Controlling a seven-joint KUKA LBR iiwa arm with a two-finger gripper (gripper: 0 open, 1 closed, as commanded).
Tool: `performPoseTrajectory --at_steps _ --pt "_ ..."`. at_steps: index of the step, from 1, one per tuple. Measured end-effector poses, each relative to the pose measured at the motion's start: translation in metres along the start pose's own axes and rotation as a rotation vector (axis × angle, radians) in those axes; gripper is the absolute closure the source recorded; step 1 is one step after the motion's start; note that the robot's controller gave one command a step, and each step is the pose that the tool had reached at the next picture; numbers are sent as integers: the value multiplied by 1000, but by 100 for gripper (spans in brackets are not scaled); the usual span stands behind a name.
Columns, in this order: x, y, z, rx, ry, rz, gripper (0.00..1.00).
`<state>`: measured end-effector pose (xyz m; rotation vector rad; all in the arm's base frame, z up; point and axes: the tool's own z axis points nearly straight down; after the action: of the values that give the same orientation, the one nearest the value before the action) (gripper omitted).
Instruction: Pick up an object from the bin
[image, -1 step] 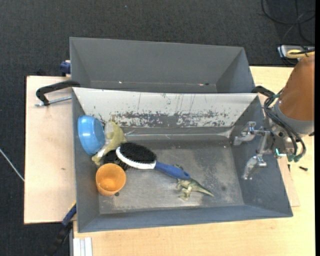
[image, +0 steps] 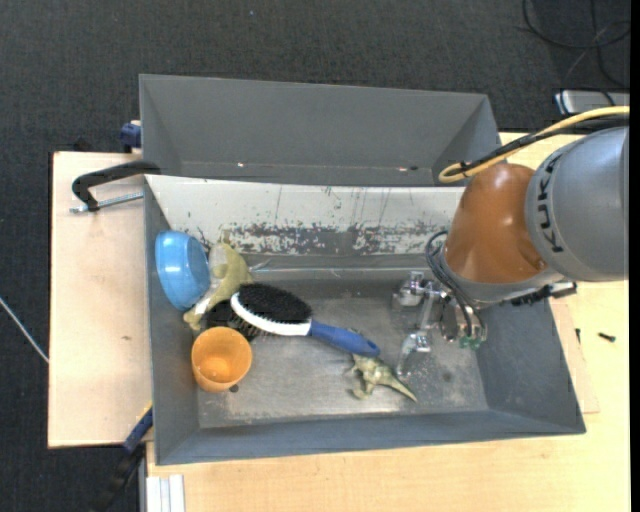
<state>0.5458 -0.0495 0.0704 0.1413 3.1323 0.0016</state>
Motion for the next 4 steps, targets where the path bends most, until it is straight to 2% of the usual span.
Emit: performPoseTrajectory --at_steps 1,2,3,4 --pt "30 69 -8 0 -7 -301 0" --pt "34 66 -6 3 6 -298 100" --pt "16 75 -183 0 -10 -334 100" --pt "17 75 -178 0 0 -335 0"
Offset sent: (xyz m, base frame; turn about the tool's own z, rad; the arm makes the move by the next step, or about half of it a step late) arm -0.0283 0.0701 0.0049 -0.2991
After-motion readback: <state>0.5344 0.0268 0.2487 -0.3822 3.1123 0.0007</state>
